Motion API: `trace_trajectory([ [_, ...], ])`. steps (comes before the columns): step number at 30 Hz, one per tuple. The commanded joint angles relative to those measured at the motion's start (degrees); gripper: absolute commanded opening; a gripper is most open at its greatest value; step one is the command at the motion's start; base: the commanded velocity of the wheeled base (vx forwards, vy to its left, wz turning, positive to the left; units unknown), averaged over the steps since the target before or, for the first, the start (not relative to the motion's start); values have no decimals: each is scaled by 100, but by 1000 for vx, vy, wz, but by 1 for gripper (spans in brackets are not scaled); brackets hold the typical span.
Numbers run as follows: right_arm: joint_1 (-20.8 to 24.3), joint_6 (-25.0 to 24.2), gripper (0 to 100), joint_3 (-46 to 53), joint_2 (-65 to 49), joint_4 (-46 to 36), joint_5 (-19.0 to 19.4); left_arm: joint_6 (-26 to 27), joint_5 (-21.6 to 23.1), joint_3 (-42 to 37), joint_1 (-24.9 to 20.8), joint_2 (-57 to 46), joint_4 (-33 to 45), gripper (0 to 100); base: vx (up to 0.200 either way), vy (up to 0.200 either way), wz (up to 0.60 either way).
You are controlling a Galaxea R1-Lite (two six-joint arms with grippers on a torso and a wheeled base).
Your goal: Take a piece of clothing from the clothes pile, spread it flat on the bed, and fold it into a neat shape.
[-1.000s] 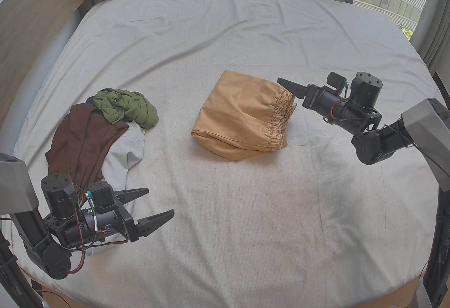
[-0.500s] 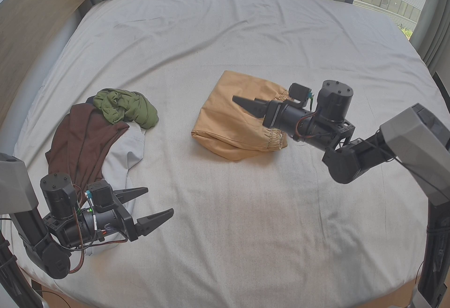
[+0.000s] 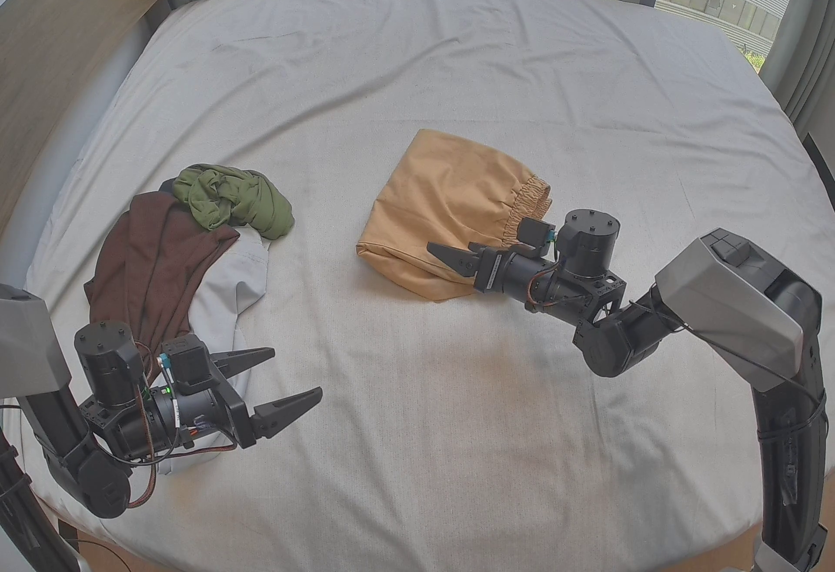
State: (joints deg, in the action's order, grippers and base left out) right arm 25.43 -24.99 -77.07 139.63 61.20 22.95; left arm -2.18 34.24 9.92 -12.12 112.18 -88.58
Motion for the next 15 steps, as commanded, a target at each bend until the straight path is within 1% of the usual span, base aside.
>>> trace_trajectory([
  [1, 23, 3, 100, 8, 126, 33, -19, -2, -5, -8, -1, -3, -2, 100, 0, 0, 0],
  [6, -3, 3, 100, 254, -112, 270, -81, -2, -5, -8, 16, -3, -2, 100, 0, 0, 0],
  [11, -20, 3, 100, 1238, -1553, 551, -89, -45, 3, 45, -36, -240, -2, 100, 0, 0, 0],
  [15, -108, 12, 100, 2337, -3030, 701, -89, -502, -5, 89, -107, -732, 7, 100, 0, 0, 0],
])
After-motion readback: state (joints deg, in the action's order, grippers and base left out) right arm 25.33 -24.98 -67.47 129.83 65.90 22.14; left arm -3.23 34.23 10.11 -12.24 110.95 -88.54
